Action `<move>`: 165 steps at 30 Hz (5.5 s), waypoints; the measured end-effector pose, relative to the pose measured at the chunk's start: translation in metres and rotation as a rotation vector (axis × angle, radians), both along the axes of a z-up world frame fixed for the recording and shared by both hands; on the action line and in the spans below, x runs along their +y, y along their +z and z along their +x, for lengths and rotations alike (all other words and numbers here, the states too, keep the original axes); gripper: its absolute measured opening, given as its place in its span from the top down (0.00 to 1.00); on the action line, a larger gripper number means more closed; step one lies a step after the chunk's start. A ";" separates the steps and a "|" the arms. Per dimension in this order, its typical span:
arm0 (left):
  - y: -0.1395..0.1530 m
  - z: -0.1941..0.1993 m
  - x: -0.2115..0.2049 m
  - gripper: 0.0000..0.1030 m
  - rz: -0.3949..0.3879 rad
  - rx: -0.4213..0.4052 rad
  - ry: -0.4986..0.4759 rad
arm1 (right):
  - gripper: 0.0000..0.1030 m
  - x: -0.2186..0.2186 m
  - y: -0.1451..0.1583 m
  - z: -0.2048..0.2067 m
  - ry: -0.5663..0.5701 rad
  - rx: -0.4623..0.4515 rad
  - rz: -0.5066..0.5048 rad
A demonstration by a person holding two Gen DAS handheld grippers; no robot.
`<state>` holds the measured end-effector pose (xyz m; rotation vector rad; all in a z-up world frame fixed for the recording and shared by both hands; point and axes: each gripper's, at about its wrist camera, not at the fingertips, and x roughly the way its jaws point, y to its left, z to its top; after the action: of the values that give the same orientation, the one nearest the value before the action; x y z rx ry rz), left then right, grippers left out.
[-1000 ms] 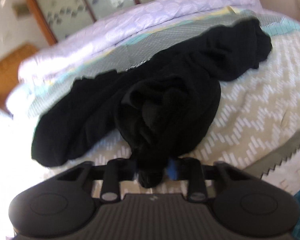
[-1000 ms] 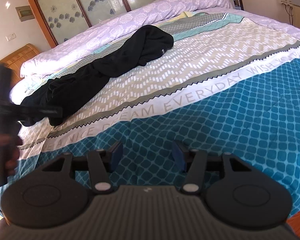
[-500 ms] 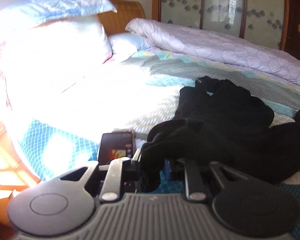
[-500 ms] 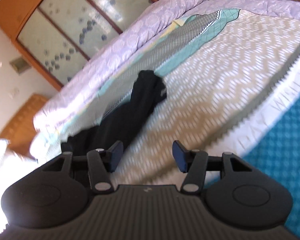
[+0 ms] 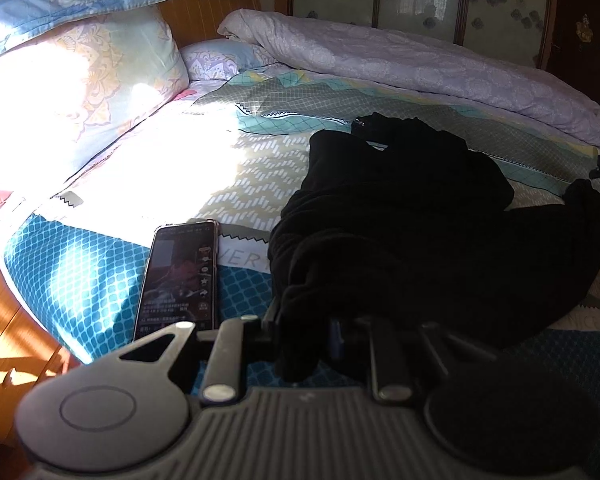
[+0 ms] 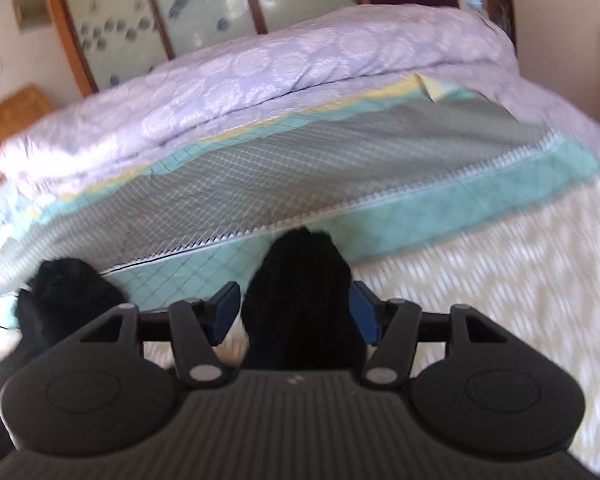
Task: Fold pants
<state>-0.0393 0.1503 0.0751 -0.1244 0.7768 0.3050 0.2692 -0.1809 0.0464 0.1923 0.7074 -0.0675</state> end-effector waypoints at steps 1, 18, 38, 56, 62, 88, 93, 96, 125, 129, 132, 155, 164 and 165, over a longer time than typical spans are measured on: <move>0.002 -0.005 -0.001 0.81 0.009 0.001 -0.001 | 0.39 0.005 -0.006 0.018 -0.004 0.029 -0.035; 0.019 -0.028 0.001 0.81 -0.092 -0.082 -0.072 | 0.90 -0.233 0.076 -0.190 -0.385 -0.318 0.377; 0.045 -0.052 0.023 0.52 -0.215 -0.125 -0.129 | 0.59 -0.246 0.000 -0.333 -0.593 -0.205 0.264; 0.009 0.069 0.066 0.45 -0.280 -0.190 -0.085 | 0.58 -0.003 0.054 -0.066 0.233 -0.028 0.275; -0.037 0.146 0.054 0.24 -0.280 -0.243 -0.023 | 0.58 0.154 0.059 0.057 0.576 0.017 0.093; -0.115 0.154 0.077 0.48 -0.577 -0.274 -0.002 | 0.81 0.267 0.017 0.189 0.472 -0.115 -0.136; -0.113 0.154 0.079 0.50 -0.576 -0.276 0.002 | 0.81 0.117 0.111 0.156 0.135 -0.279 -0.149; -0.100 0.157 0.069 0.62 -0.523 -0.264 -0.031 | 0.81 0.026 0.140 0.116 -0.053 -0.311 -0.179; -0.018 0.216 0.029 0.87 -0.298 -0.264 -0.273 | 0.39 -0.244 0.001 -0.046 -0.461 -0.073 0.176; 0.022 0.183 -0.046 0.80 0.318 -0.375 -0.314 | 0.35 -0.223 -0.022 -0.012 -0.432 -0.017 0.170; -0.008 0.220 -0.041 0.79 0.219 -0.192 -0.358 | 0.35 -0.221 -0.047 0.006 -0.485 0.031 0.177; -0.039 0.236 0.076 0.05 -0.191 -0.099 -0.051 | 0.47 -0.222 -0.036 0.022 -0.558 -0.094 0.077; -0.061 0.208 0.102 0.06 -0.399 -0.018 -0.115 | 0.44 -0.182 -0.018 -0.099 -0.335 -0.095 0.252; -0.069 0.212 0.099 0.10 -0.415 -0.003 -0.108 | 0.44 -0.173 -0.017 -0.113 -0.310 -0.088 0.250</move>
<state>0.1727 0.2496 0.0060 -0.4713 0.8325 0.0372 0.1565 -0.3536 0.0292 0.5410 0.5919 -0.2660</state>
